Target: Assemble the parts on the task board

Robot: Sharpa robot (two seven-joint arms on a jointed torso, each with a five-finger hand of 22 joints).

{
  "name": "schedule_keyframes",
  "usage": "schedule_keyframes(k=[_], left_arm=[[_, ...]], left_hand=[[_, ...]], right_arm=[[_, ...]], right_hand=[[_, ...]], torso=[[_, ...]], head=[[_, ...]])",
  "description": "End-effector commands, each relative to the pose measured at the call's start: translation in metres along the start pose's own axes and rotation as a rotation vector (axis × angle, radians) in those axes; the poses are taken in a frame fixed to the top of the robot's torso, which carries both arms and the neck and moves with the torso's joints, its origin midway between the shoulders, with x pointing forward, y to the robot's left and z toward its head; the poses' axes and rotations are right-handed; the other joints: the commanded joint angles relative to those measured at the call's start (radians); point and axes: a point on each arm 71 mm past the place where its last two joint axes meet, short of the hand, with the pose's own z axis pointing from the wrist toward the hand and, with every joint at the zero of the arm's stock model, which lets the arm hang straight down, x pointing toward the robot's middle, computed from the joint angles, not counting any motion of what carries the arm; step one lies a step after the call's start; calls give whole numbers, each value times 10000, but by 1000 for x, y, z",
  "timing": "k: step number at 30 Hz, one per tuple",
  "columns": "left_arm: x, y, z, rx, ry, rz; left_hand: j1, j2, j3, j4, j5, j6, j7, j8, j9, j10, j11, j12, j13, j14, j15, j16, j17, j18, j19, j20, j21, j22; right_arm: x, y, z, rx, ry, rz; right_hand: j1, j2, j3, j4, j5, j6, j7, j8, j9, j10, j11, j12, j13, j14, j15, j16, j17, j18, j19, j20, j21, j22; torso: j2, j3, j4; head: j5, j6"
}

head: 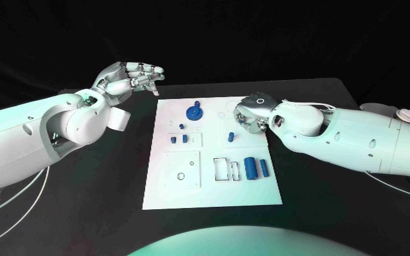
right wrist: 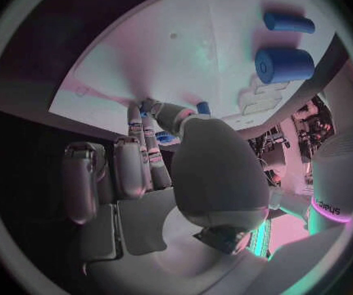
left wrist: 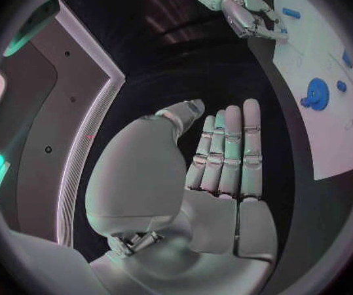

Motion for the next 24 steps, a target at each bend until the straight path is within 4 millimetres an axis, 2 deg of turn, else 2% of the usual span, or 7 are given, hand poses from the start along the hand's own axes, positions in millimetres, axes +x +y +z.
schedule_keyframes(k=[1,19,21,24], left_arm=[[-1,-1,1,-2,-51,-53],[-5,1,2,-73,-165,-7],[-5,1,3,-74,-172,-4],[-5,1,4,-86,-176,-1]], left_hand=[[37,51,-15,-44,-16,-43,54,33,-14,-61,41,-26,-12,51,-14,-60,-10,119,57,-8,-60,-15],[76,41,-19,-76,-13,-125,96,10,-32,-146,78,-55,-34,32,10,-91,-20,112,73,0,-80,-28],[76,41,-19,-76,-13,-125,96,10,-32,-146,78,-55,-34,32,10,-91,-20,112,73,0,-80,-28],[76,41,-19,-76,-13,-125,96,10,-32,-146,78,-55,-34,32,10,-91,-20,112,73,0,-80,-28]], right_arm=[[1,4,-2,14,-279,-65],[-25,5,-13,-153,-1658,520],[-28,8,-15,-239,-1811,631],[-35,20,-17,-569,-2147,931]], right_hand=[[-24,77,-32,-40,-35,61,-8,68,49,160,-73,11,23,507,-73,53,23,-107,464,-105,50,1881],[-156,99,-96,56,-140,6,-28,89,107,145,-68,-71,43,501,-67,67,5,-110,465,-107,61,1898],[-152,88,-98,49,-138,1,-30,90,110,142,-71,-77,45,501,-68,70,6,-109,464,-106,60,1897],[-147,78,-100,41,-134,-5,-29,89,114,137,-72,-86,46,500,-69,69,1,-107,459,-107,53,1892]], torso=[[-6,-4,5],[-18,-20,-8],[-18,-24,-3],[-17,-6,-3]], head=[[-9,22],[21,117],[48,131],[214,157]])
